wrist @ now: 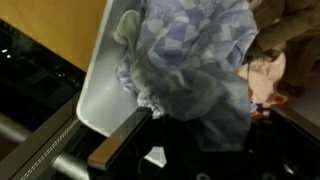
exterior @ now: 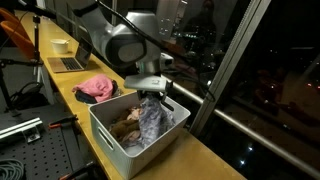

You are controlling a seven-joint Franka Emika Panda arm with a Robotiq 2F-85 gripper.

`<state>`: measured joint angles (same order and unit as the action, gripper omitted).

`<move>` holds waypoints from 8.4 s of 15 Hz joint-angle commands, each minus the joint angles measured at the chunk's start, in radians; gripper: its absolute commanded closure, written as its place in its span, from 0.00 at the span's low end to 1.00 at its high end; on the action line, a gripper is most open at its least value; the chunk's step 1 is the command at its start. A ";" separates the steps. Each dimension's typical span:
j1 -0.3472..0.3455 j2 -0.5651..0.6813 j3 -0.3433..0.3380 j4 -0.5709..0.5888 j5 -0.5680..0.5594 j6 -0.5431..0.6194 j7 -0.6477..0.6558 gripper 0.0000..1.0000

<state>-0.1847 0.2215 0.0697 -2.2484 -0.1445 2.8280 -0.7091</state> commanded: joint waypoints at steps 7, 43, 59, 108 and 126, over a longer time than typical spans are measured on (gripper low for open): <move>0.121 -0.486 0.005 -0.043 -0.366 -0.165 0.191 1.00; 0.426 -0.132 0.267 0.320 0.086 -0.650 0.189 1.00; 0.272 -0.310 0.038 -0.028 0.183 -0.423 -0.132 0.00; 0.040 0.644 -0.063 0.597 -0.057 -0.212 -0.347 0.00; 0.063 0.380 0.019 0.393 -0.017 -0.210 -0.287 0.98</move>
<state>-0.1208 0.7732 0.0583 -1.7067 -0.1717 2.6175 -1.0314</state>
